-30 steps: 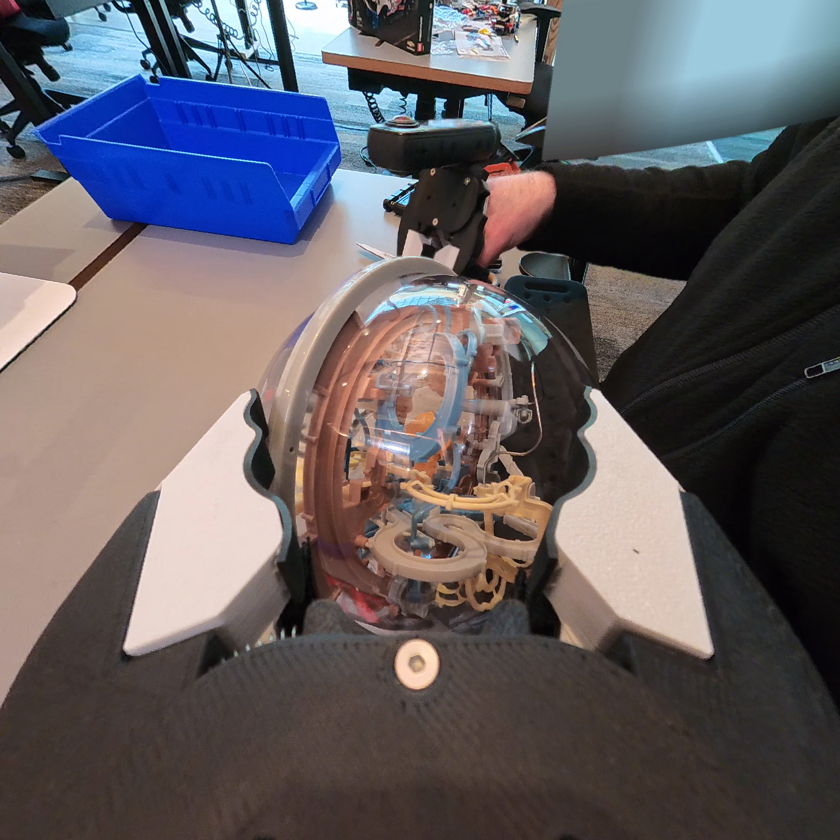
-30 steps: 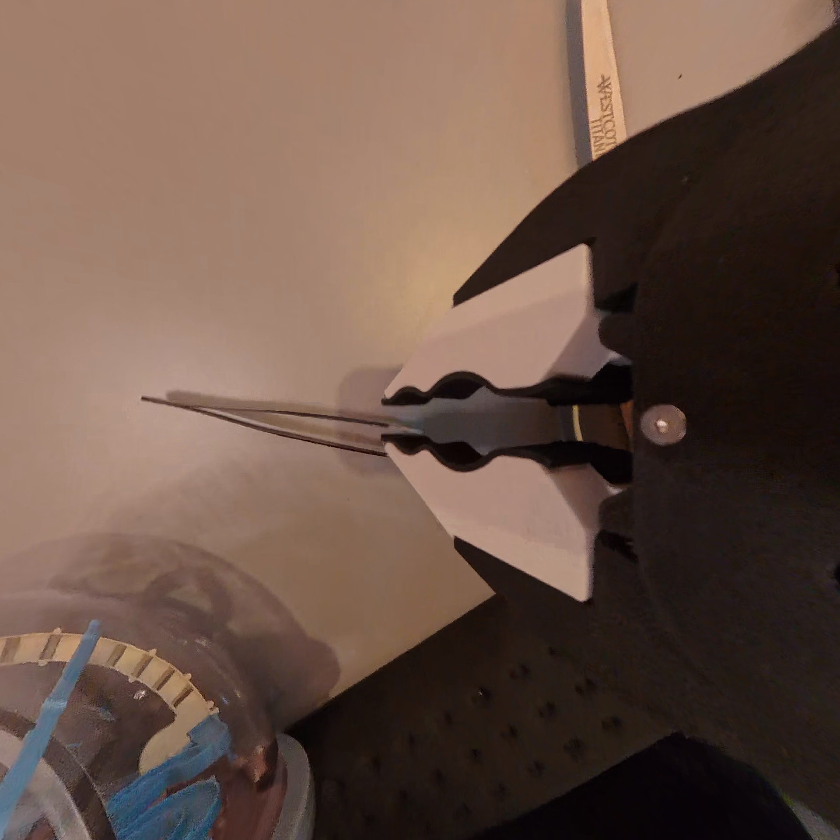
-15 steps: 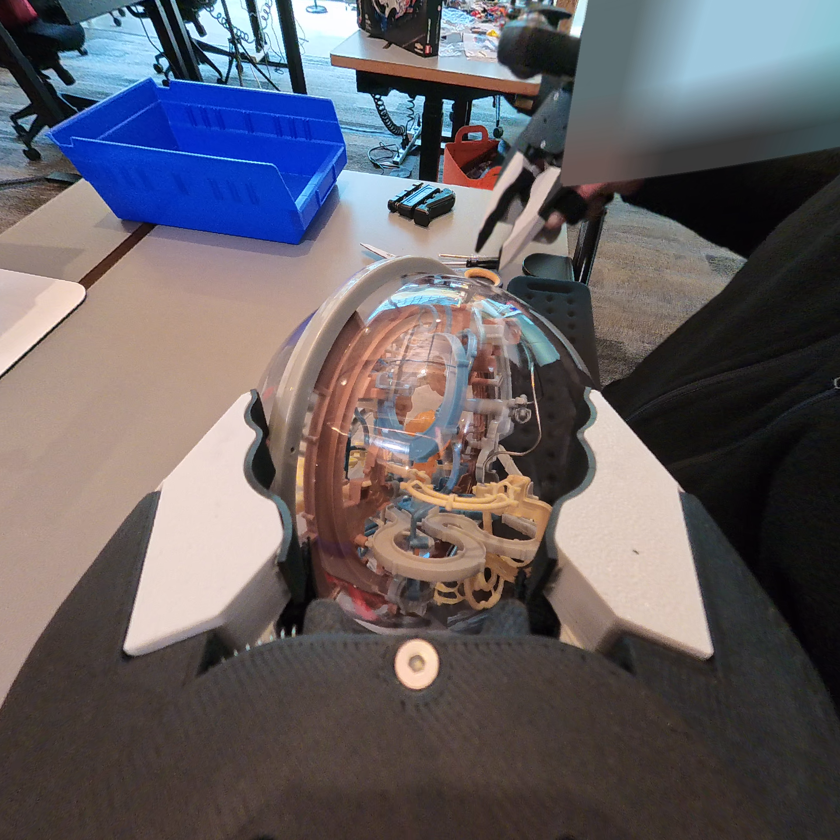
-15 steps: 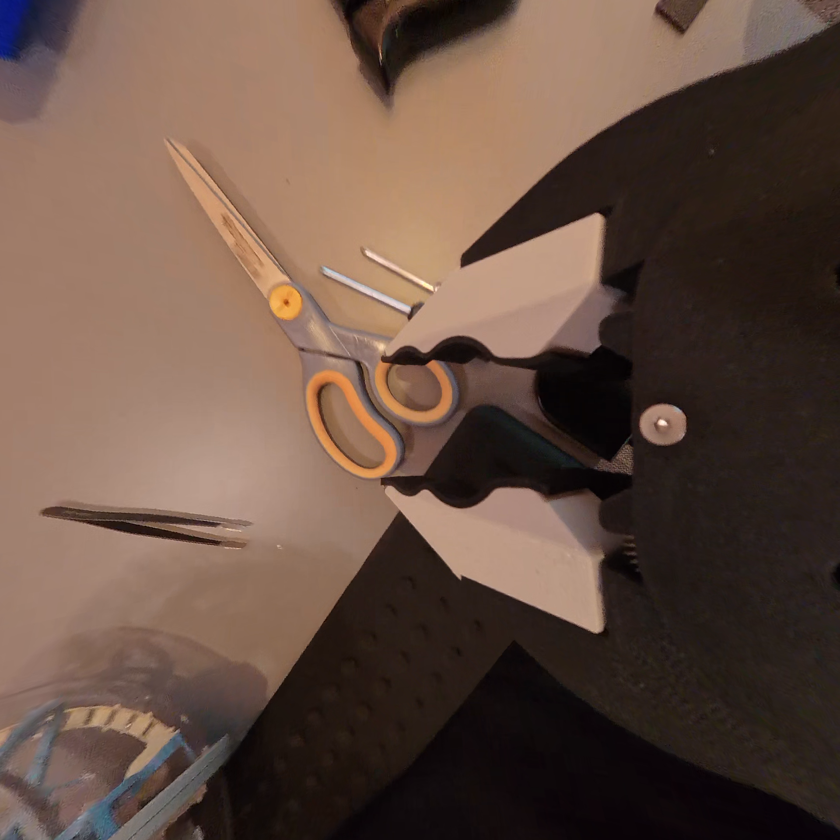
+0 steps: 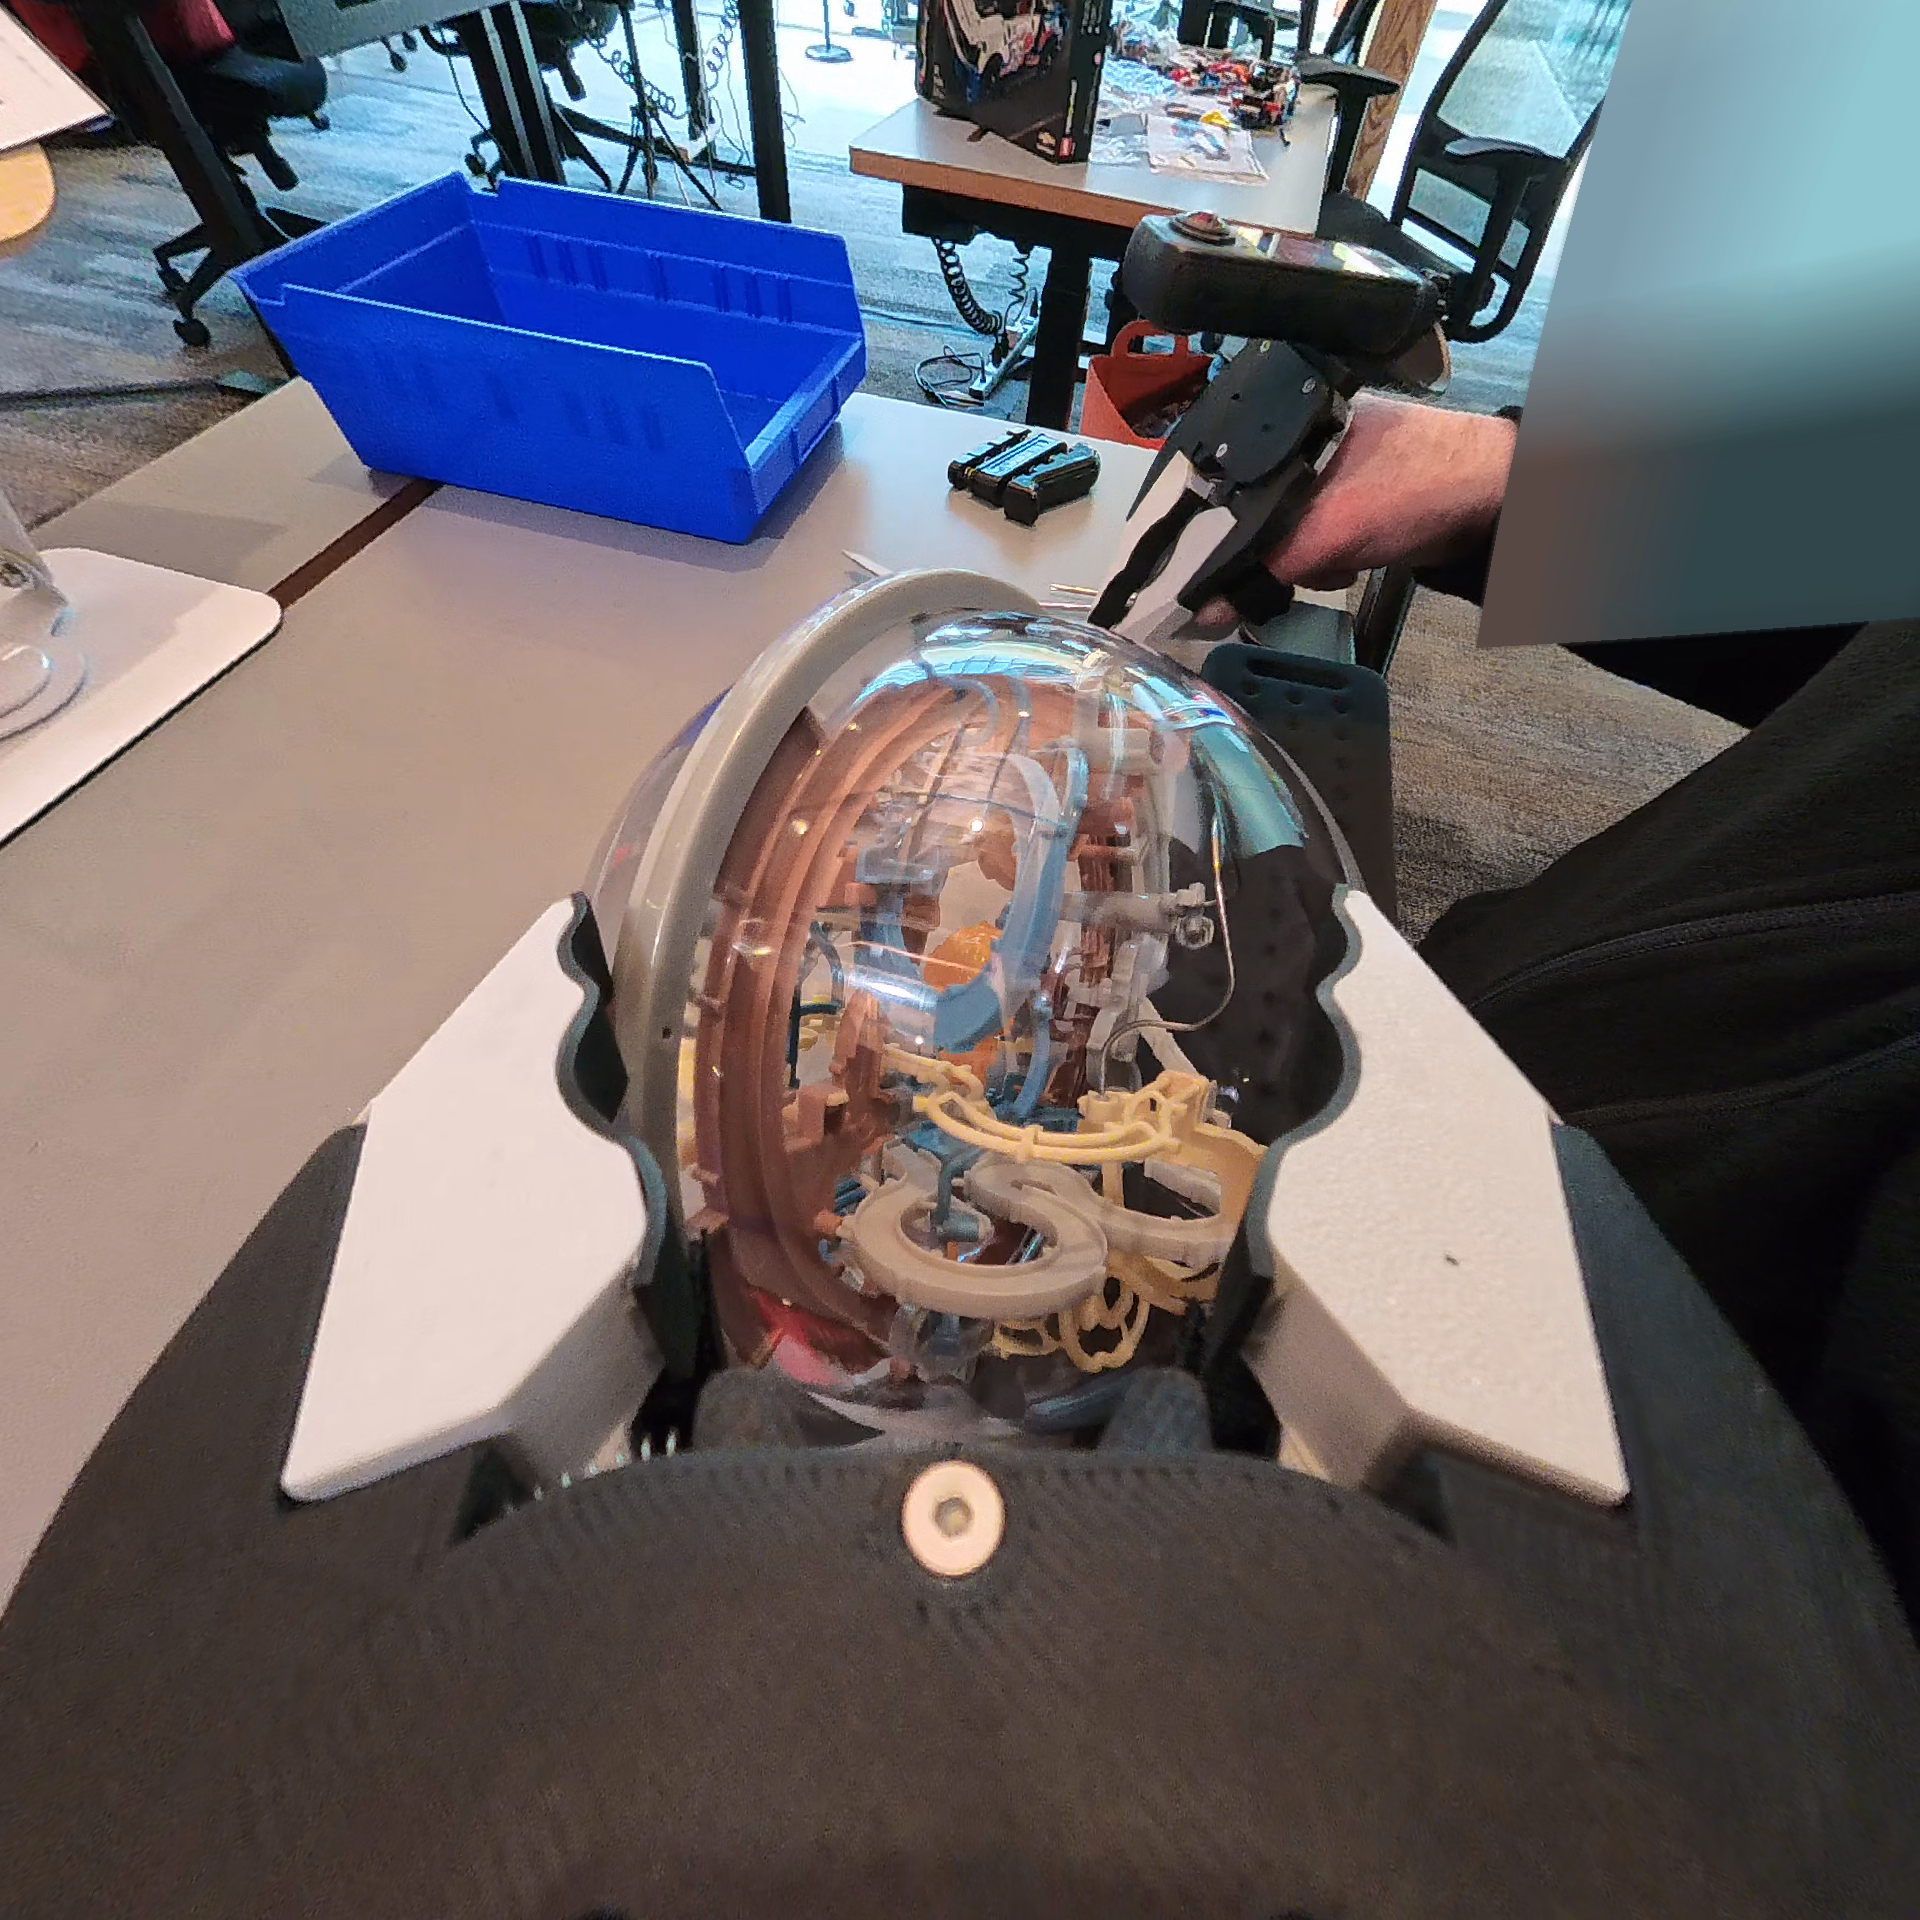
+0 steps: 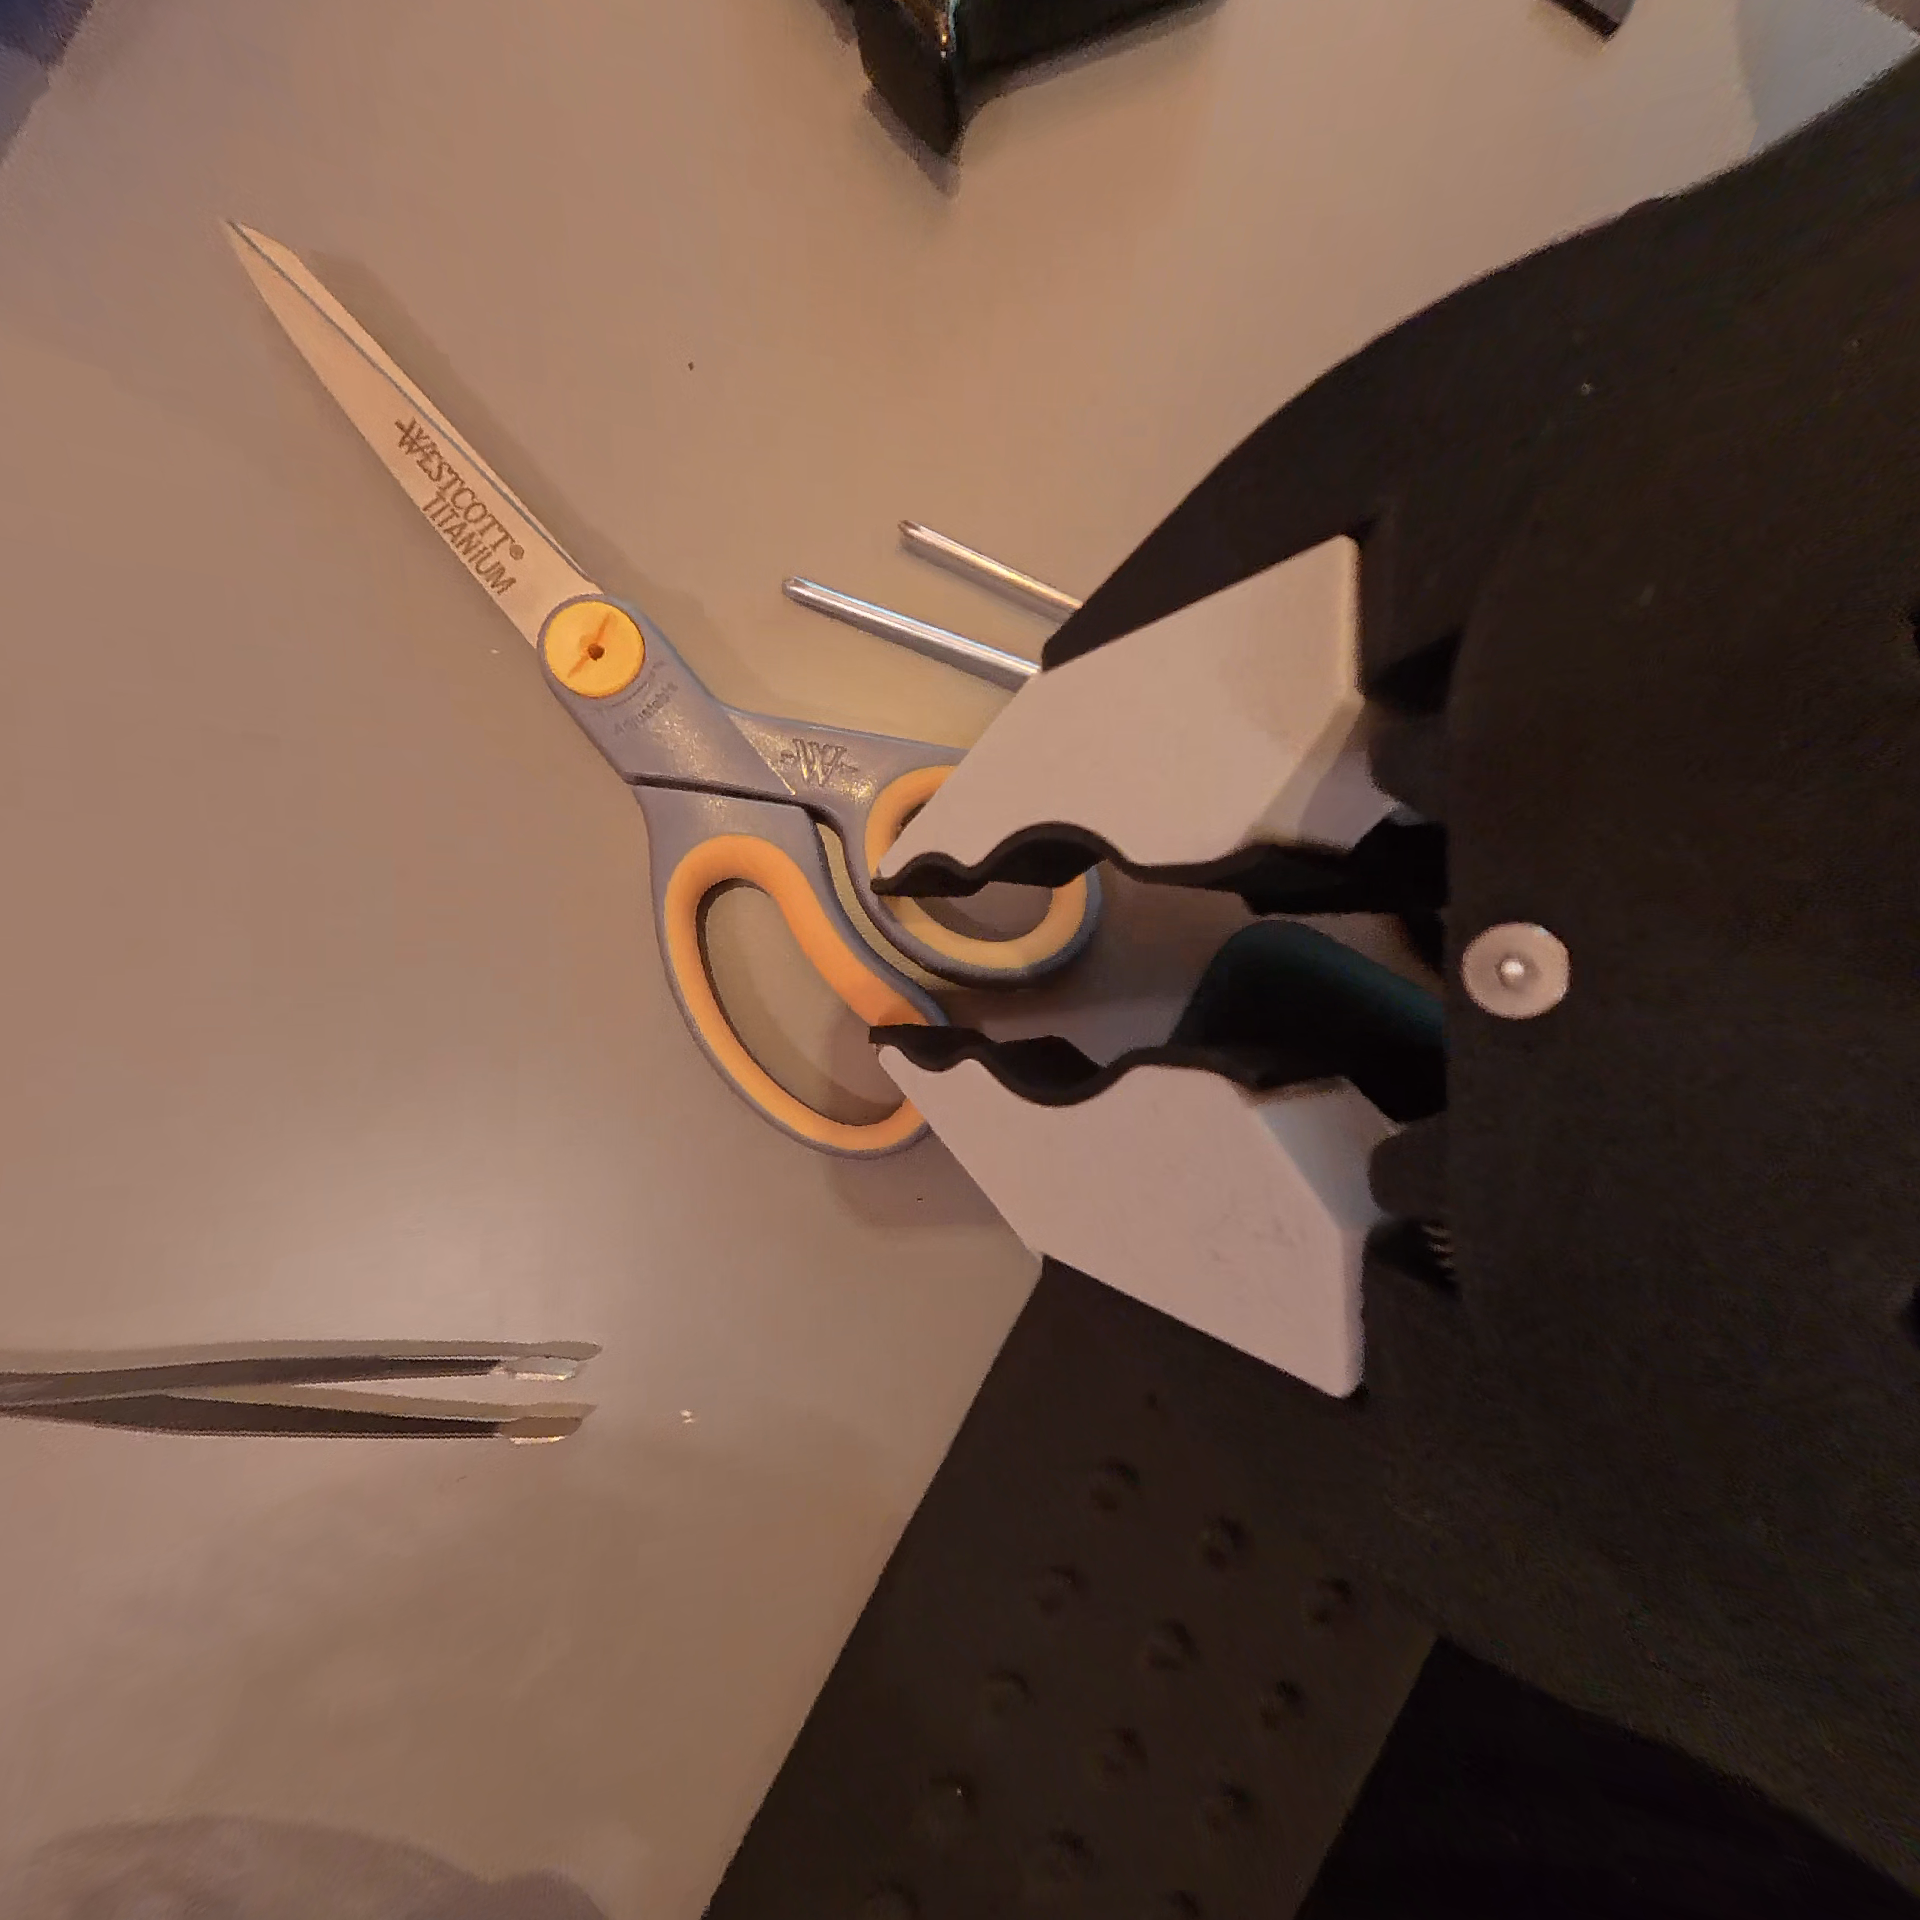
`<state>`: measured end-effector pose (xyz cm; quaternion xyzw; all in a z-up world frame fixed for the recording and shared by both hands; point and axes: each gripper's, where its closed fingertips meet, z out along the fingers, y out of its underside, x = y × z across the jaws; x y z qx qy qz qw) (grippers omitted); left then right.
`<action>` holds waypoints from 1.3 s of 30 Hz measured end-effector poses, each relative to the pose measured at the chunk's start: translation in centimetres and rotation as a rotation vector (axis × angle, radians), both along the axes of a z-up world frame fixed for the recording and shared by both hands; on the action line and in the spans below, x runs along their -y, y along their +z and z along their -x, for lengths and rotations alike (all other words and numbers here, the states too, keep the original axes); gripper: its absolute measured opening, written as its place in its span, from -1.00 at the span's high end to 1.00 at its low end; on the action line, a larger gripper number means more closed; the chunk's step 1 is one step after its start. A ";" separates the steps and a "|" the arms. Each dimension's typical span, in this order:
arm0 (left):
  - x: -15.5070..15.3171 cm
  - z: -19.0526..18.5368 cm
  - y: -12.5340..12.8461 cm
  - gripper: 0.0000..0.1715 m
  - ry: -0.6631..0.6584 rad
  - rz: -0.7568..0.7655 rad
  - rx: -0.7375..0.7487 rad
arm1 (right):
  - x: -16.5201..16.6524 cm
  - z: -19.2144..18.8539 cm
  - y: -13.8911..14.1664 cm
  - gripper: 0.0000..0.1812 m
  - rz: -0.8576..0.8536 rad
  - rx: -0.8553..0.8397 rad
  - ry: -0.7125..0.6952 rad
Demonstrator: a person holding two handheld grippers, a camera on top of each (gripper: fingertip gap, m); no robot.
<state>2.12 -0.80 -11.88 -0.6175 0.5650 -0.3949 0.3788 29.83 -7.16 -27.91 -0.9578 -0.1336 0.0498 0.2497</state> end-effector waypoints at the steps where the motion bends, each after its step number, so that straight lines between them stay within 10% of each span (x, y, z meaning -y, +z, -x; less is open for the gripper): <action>1: -0.1 0.2 0.0 -0.51 0.004 0.005 0.001 | -0.3 0.3 0.1 0.84 -0.010 -0.023 0.011; 8: -0.7 1.4 -0.2 -0.50 0.015 0.049 0.002 | -0.9 1.0 0.2 1.00 0.016 -0.035 0.049; 11: -0.6 1.4 -0.2 -0.50 0.024 0.043 0.004 | -1.0 0.8 0.7 0.60 0.015 -0.032 -0.002; 15: -0.6 1.3 -0.2 -0.50 0.031 0.046 0.024 | -1.3 0.8 0.0 0.55 0.030 -0.026 -0.031; 31: -0.9 2.6 -0.1 -0.45 0.039 0.038 0.035 | -2.8 0.7 1.0 1.00 0.057 0.037 0.129; 39: -0.9 2.5 -0.1 -0.46 0.036 0.041 0.042 | -2.3 0.4 0.7 0.64 0.052 0.019 -0.043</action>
